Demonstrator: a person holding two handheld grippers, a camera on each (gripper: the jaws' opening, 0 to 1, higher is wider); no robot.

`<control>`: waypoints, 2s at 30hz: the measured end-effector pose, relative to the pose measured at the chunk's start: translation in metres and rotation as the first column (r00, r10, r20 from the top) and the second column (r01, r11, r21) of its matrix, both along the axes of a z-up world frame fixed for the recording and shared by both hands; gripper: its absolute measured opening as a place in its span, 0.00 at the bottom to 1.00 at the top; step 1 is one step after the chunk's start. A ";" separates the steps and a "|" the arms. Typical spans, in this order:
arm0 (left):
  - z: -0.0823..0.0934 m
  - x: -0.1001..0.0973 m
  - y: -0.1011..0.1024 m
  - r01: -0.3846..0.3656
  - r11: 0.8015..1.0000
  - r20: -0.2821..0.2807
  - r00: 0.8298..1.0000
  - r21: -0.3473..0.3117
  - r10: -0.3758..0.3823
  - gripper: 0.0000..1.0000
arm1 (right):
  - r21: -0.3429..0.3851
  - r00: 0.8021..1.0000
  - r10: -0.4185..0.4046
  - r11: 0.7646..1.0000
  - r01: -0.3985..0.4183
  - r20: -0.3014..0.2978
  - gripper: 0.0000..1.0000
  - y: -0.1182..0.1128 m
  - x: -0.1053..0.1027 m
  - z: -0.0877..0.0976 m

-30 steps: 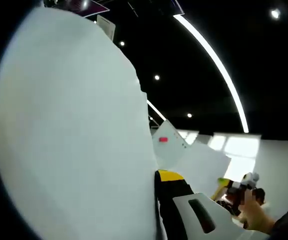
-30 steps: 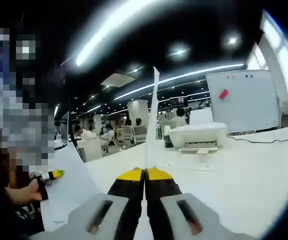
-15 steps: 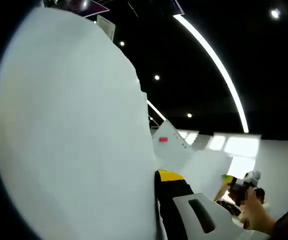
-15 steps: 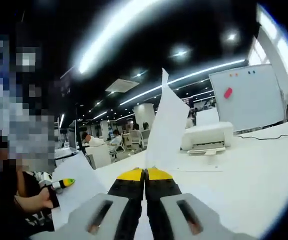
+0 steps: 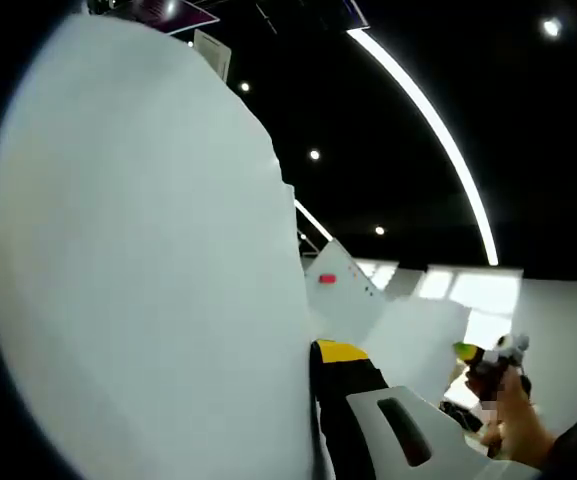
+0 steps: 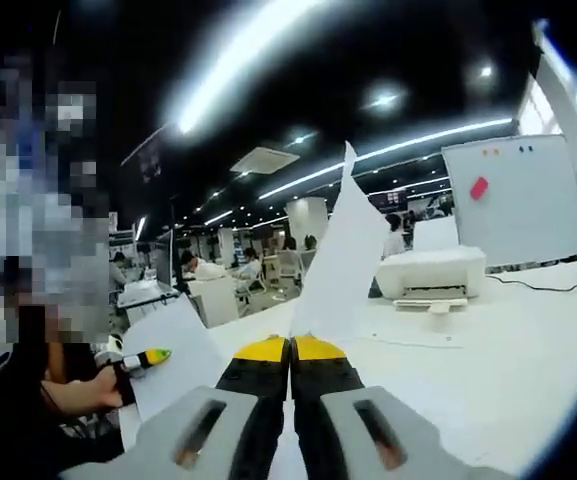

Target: Organize the stack of printing papers by aligning and flattening the scattered papers on the table

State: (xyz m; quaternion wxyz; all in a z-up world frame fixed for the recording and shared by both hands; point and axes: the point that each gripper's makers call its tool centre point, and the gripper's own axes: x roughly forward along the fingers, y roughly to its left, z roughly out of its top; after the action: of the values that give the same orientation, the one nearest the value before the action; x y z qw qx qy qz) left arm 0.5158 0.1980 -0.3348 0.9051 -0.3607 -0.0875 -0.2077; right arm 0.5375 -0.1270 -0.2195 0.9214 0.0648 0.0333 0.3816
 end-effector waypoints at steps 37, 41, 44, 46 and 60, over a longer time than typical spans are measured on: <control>0.001 -0.002 -0.001 0.005 1.000 0.003 1.000 -0.006 -0.005 0.06 | -0.143 0.978 0.183 0.975 -0.168 0.101 0.00 0.047 -0.061 0.044; 0.001 -0.001 -0.001 0.004 1.000 0.003 1.000 -0.006 -0.004 0.06 | -0.158 0.974 0.202 0.970 -0.185 0.104 0.00 0.052 -0.066 0.044; 0.001 -0.001 0.000 0.002 1.000 0.002 1.000 -0.009 -0.002 0.06 | -0.161 0.971 0.209 0.969 -0.189 0.117 0.00 0.055 -0.070 0.047; 0.001 -0.001 0.000 0.000 1.000 0.002 1.000 -0.008 0.000 0.06 | -0.163 0.969 0.215 0.967 -0.195 0.118 0.00 0.056 -0.071 0.048; 0.000 0.000 0.001 -0.002 1.000 0.001 1.000 -0.003 0.002 0.06 | -0.203 0.940 0.315 0.937 -0.286 0.131 0.00 0.075 -0.096 0.053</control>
State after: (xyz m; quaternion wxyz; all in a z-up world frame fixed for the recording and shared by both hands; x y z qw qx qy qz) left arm 0.5156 0.1990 -0.3351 0.9047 -0.3619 -0.0887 -0.2066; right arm 0.4416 -0.0521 -0.1670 0.8538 -0.0563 0.0028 0.5176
